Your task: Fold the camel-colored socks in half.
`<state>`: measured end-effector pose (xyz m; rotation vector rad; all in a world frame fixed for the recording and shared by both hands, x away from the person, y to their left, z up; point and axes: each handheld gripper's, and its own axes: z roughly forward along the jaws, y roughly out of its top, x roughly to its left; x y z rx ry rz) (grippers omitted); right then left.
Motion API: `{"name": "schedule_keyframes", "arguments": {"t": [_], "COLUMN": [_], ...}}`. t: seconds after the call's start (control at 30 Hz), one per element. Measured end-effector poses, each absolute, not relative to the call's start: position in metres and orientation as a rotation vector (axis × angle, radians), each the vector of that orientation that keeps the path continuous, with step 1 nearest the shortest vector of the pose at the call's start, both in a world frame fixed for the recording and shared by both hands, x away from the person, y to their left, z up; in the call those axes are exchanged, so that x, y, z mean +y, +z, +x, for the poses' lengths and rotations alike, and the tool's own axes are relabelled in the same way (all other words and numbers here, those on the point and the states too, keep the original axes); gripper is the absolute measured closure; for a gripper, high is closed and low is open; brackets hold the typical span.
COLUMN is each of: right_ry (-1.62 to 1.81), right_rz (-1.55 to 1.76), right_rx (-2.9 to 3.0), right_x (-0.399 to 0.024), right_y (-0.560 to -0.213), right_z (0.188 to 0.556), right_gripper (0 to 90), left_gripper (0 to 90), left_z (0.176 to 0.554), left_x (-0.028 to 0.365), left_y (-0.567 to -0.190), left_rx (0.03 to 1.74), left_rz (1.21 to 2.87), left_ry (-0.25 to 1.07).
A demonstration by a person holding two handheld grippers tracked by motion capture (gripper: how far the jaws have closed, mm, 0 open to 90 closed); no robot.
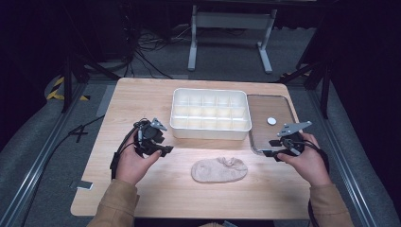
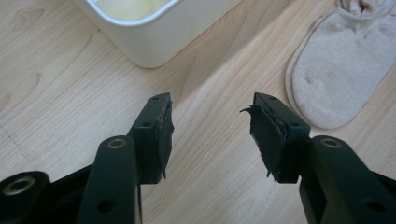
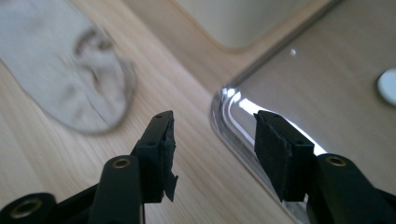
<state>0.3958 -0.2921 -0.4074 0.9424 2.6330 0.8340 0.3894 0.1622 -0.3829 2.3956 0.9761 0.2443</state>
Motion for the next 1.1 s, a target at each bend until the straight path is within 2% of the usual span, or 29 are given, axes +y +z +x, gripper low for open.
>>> {"name": "schedule_keyframes", "arguments": {"t": [0.1,0.4,0.6,0.77,0.9,1.1], "right_ry": [0.815,0.882,0.962,0.961,0.935,0.941], "right_rz": [0.964,0.923,0.887,0.824,0.823,0.826], "right_rx": [2.645,2.609,2.658,2.687,2.717,2.737], "right_x": [-0.291,-0.291,-0.283,-0.272,-0.265,-0.253], "right_y": [-0.421,-0.409,-0.41,-0.41,-0.409,-0.41], "right_z": [0.4,0.396,0.392,0.389,0.388,0.384], "right_gripper": [42.9,41.6,49.0,49.4,45.6,49.5], "left_gripper": [48.9,49.3,50.1,50.7,50.9,49.1], "left_z": [0.39,0.387,0.385,0.383,0.381,0.381], "left_x": [0.161,0.16,0.157,0.158,0.156,0.155], "left_y": [-0.385,-0.38,-0.377,-0.374,-0.373,-0.373], "left_rx": [0.983,0.972,0.948,0.93,0.92,0.92], "left_rz": [2.397,2.394,2.387,2.38,2.382,2.378], "left_ry": [0.239,0.242,0.237,0.236,0.227,0.221]}}
